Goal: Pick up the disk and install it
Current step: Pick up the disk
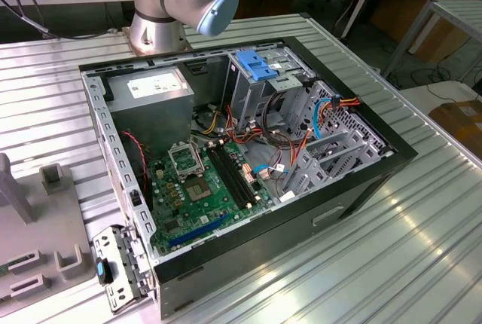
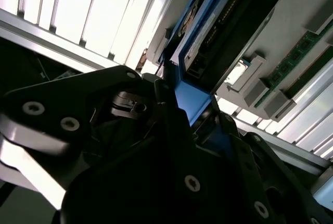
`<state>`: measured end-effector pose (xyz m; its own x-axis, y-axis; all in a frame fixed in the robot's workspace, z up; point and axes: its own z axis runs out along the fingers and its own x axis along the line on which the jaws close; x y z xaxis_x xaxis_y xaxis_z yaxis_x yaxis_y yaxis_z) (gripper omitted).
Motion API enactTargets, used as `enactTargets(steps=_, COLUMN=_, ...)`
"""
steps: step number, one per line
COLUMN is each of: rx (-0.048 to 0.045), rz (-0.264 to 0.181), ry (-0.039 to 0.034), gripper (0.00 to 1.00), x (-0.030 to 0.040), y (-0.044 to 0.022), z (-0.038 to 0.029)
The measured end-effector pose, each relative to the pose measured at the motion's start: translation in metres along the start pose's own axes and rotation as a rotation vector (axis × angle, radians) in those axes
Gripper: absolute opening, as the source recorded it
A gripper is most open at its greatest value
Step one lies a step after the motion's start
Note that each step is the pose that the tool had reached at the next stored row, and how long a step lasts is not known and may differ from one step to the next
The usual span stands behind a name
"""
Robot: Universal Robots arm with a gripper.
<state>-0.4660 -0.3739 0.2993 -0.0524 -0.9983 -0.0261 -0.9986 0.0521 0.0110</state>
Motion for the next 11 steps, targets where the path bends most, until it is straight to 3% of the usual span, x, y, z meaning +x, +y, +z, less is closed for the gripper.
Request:
enactTargets(steps=6, rx=-0.0006, rz=-0.031, ry=0.0044, gripper=0.38, x=0.0041, y=0.0004, z=-0.0001)
enactTargets(steps=7, rx=0.0039, rz=-0.031, ry=0.0102, gripper=0.38, x=0.0038, y=0.0004, z=-0.0001)
enactTargets(steps=8, rx=0.0271, rz=-0.032, ry=0.0093, gripper=0.38, x=0.0022, y=0.0005, z=0.0011)
enactTargets(steps=9, rx=0.0352, rz=-0.033, ry=0.0090, gripper=0.38, x=0.0014, y=0.0006, z=0.0020)
enactTargets(steps=11, rx=0.0352, rz=-0.034, ry=0.0090, gripper=0.38, x=0.0012, y=0.0008, z=0.0030)
